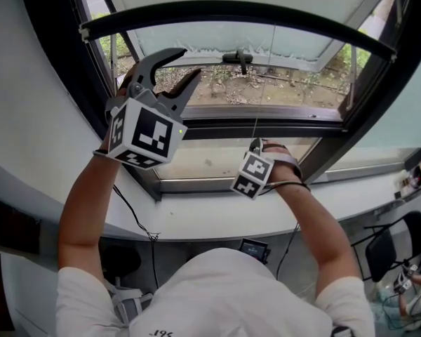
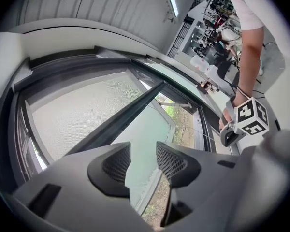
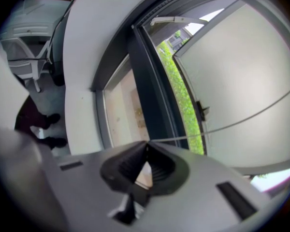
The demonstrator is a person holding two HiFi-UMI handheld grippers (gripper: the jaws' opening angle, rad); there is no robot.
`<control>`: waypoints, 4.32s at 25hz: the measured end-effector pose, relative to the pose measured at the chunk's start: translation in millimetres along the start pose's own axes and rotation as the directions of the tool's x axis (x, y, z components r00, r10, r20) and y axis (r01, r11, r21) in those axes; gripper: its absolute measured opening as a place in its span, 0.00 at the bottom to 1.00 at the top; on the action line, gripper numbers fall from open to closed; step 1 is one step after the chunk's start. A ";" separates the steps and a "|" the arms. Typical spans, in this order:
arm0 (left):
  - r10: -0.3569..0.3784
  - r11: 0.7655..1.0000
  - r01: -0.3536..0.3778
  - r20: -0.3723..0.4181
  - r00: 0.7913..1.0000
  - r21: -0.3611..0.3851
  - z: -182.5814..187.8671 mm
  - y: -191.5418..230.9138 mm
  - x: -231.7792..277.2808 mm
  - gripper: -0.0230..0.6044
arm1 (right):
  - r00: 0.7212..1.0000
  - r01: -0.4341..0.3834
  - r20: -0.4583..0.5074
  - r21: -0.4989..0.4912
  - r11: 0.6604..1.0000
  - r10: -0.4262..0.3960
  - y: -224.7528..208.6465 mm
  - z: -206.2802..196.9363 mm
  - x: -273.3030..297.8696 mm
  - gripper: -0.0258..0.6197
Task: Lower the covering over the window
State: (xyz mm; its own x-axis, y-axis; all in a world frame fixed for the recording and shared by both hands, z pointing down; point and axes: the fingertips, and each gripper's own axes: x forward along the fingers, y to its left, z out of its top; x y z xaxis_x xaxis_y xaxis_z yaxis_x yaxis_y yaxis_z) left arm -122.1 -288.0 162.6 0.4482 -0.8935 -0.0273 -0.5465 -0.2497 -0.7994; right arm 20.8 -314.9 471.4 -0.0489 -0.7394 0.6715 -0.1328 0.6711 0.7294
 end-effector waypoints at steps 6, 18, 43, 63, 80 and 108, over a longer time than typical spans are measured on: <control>0.036 0.997 -0.035 -0.012 0.999 0.070 2.2 10.3 6.4 0.30 | 1.000 -0.012 -0.005 0.001 1.000 0.012 3.2 1.8 4.8 0.08; 0.086 0.976 -0.066 -0.090 0.992 0.206 -2.7 24.4 29.7 0.32 | 0.997 -0.066 -0.027 -0.010 0.998 0.066 32.7 -3.9 13.9 0.08; 0.050 0.931 0.062 -0.293 0.955 0.361 -38.0 0.3 59.0 0.33 | 0.993 -0.058 0.103 0.092 0.994 0.048 43.0 1.2 35.4 0.08; -0.004 0.952 0.103 -0.328 0.945 0.287 -39.6 -5.1 57.0 0.33 | 0.951 -0.081 0.307 0.325 0.942 -0.024 -12.6 -13.2 -1.8 0.33; -0.100 0.943 0.222 -0.425 0.900 0.247 -74.2 -52.3 51.3 0.33 | 0.920 0.081 0.338 0.328 0.941 -0.197 -78.9 -6.7 -46.0 0.33; -0.142 0.954 0.242 -0.441 0.886 0.180 -92.1 -72.7 53.8 0.33 | 0.770 0.573 0.238 0.150 0.806 -0.592 -226.5 -18.4 -90.4 0.15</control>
State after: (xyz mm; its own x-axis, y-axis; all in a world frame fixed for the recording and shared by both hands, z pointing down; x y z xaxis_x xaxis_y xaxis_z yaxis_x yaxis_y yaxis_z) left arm -123.4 -352.3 274.5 0.1623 -0.9211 0.3538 -0.2855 -0.3871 -0.8767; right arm 73.5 -399.1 248.0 -0.1951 -0.9793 0.0541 -0.2832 0.1090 0.9528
